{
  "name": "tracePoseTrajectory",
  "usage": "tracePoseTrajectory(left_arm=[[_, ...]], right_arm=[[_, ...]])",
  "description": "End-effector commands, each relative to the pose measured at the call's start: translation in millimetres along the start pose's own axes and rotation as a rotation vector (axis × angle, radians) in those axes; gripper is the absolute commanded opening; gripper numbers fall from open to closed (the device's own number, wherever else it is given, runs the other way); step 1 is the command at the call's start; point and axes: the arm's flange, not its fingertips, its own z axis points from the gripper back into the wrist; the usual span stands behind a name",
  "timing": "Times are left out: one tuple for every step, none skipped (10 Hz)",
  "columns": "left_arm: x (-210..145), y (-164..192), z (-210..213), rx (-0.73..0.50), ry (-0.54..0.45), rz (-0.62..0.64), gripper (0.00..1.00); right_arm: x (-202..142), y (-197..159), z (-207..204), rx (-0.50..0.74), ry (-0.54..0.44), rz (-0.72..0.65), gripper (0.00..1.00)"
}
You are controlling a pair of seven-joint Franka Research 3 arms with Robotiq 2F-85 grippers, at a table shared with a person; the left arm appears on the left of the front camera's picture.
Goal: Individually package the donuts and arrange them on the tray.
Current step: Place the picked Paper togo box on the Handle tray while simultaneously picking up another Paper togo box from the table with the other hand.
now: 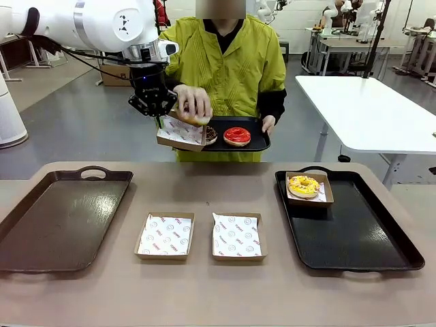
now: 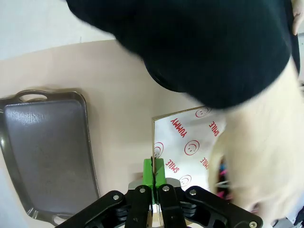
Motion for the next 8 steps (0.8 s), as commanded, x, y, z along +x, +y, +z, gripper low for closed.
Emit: tracePoseTrajectory(left_arm=[[-5.0, 3.7, 1.4, -0.007, -0.001, -0.010, 0.00], [-5.0, 3.7, 1.4, -0.007, -0.001, -0.010, 0.00], [-5.0, 3.7, 1.4, -0.007, -0.001, -0.010, 0.00], [-5.0, 3.7, 1.4, -0.007, -0.001, -0.010, 0.00], [-5.0, 3.7, 1.4, -0.007, -0.001, -0.010, 0.00], [-5.0, 3.7, 1.4, -0.007, -0.001, -0.010, 0.00], [-5.0, 3.7, 1.4, -0.007, -0.001, -0.010, 0.00], [-5.0, 3.7, 1.4, -0.007, -0.001, -0.010, 0.00]], right_arm=[[-0.8, 1.2, -0.1, 0.004, 0.008, -0.014, 1.00], [-0.8, 1.2, -0.1, 0.004, 0.008, -0.014, 1.00], [-0.8, 1.2, -0.1, 0.004, 0.008, -0.014, 1.00], [-0.8, 1.2, -0.1, 0.004, 0.008, -0.014, 1.00], [-0.8, 1.2, -0.1, 0.004, 0.008, -0.014, 1.00], [-0.8, 1.2, -0.1, 0.004, 0.008, -0.014, 1.00], [-0.8, 1.2, -0.1, 0.004, 0.008, -0.014, 1.00], [-0.8, 1.2, -0.1, 0.004, 0.008, -0.014, 1.00]])
